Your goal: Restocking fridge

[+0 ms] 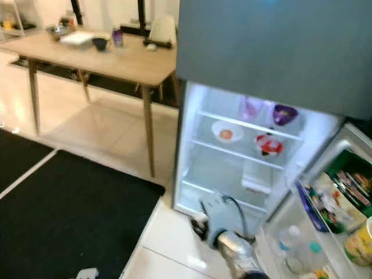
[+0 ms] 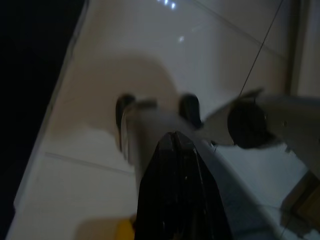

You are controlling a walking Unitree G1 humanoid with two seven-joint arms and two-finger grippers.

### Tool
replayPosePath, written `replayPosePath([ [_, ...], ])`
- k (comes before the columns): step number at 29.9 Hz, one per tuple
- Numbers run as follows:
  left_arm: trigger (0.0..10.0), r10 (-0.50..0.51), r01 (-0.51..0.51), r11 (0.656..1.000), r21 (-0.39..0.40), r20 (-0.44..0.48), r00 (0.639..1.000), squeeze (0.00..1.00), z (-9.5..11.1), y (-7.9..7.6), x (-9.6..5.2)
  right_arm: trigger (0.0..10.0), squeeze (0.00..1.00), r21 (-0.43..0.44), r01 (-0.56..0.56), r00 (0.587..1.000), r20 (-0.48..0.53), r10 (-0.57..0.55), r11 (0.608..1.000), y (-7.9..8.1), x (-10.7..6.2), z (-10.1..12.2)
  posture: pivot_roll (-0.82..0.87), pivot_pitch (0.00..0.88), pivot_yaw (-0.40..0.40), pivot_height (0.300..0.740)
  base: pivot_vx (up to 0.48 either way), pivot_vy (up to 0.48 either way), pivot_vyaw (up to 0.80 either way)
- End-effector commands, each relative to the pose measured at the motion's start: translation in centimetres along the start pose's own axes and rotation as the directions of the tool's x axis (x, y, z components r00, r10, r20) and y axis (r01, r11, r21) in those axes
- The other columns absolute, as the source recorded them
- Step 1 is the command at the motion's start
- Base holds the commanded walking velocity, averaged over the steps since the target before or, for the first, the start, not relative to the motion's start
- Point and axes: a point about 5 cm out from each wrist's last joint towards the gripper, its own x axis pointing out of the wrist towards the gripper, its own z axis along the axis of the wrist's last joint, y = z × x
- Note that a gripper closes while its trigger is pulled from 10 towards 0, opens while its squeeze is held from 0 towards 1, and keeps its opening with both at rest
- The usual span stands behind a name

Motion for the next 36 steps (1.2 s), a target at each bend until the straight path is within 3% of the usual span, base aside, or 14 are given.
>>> replayPosePath([
  [1,10.0,-0.005,0.005,1.0,0.005,-0.01,1.0,0.0,-0.3,-0.2,0.0,10.0,0.0,0.009,0.049,0.999,0.003,-0.049,0.999,-1.1,-0.4,0.0,-0.07,0.0,-0.023,0.74,0.337,0.0,0.0],
  [7,10.0,-0.021,0.02,1.0,0.014,0.007,1.0,0.0,0.3,-0.6,0.2,10.0,0.0,0.04,0.115,0.993,0.0,-0.116,0.993,-2.0,-0.4,0.3,-0.08,0.0,-0.023,0.74,0.34,0.0,0.0],
  [29,10.0,-0.08,0.076,0.995,0.061,0.048,0.996,0.0,2.1,-1.7,0.8,10.0,0.0,0.094,0.175,0.984,0.02,-0.178,0.98,-2.8,-0.3,0.8,-0.08,0.0,-0.018,0.74,0.34,0.0,-0.8],
  [36,10.0,-0.105,0.099,0.991,0.095,0.058,0.993,0.0,2.6,-2.2,0.9,10.0,0.0,0.108,0.172,0.982,0.054,-0.178,0.979,-2.9,-0.3,1.2,-0.08,0.0,-0.022,0.74,0.0,0.0,0.0],
])
